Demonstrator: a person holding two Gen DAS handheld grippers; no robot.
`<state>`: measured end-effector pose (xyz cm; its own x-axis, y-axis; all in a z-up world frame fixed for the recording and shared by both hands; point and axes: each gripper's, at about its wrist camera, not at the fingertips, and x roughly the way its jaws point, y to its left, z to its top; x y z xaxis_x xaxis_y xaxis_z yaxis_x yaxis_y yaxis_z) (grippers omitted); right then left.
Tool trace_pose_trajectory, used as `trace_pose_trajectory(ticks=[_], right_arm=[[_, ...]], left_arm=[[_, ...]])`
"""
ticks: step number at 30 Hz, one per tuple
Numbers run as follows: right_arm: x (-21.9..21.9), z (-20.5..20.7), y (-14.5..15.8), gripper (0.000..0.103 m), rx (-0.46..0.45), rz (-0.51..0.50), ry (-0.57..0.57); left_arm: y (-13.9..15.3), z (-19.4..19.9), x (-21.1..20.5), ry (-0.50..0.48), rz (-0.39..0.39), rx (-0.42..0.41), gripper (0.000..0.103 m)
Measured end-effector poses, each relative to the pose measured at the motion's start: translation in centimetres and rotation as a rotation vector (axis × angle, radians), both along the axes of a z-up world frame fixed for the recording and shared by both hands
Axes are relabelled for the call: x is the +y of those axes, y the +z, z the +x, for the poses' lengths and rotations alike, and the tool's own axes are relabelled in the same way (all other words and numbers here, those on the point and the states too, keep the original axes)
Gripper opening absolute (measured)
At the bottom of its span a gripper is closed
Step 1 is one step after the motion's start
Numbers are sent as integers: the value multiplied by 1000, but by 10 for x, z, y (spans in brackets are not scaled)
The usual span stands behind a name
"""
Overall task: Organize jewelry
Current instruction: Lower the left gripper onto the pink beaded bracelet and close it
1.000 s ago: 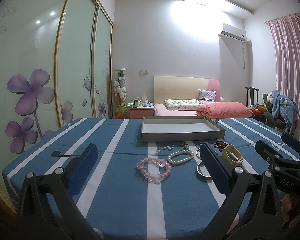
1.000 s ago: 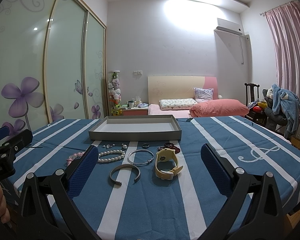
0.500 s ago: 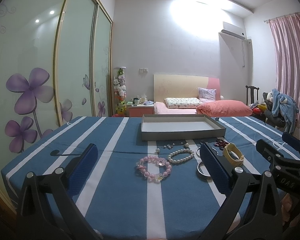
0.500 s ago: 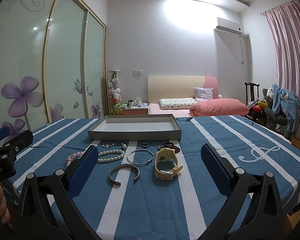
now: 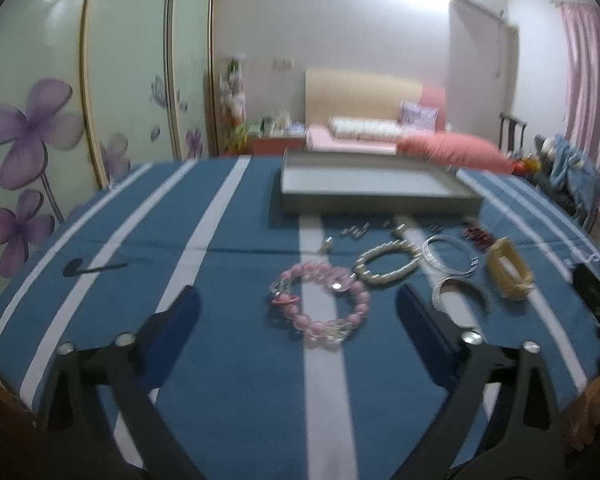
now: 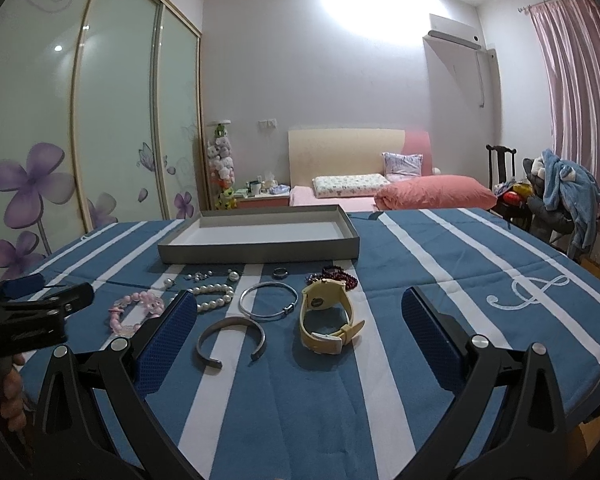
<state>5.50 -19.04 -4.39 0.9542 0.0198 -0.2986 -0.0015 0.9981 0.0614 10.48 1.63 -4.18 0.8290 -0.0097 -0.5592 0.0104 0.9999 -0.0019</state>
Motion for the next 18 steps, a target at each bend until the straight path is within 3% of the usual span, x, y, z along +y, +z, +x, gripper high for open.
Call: trace_pose_trajectory(ticks=[13, 18], right_arm=[[-6, 19, -8, 101, 48, 11, -19], [-8, 23, -10, 101, 62, 19, -22]], left_arm=[[-38, 67, 13, 27, -8, 258, 52], [-41, 71, 17, 40, 0, 270, 37]])
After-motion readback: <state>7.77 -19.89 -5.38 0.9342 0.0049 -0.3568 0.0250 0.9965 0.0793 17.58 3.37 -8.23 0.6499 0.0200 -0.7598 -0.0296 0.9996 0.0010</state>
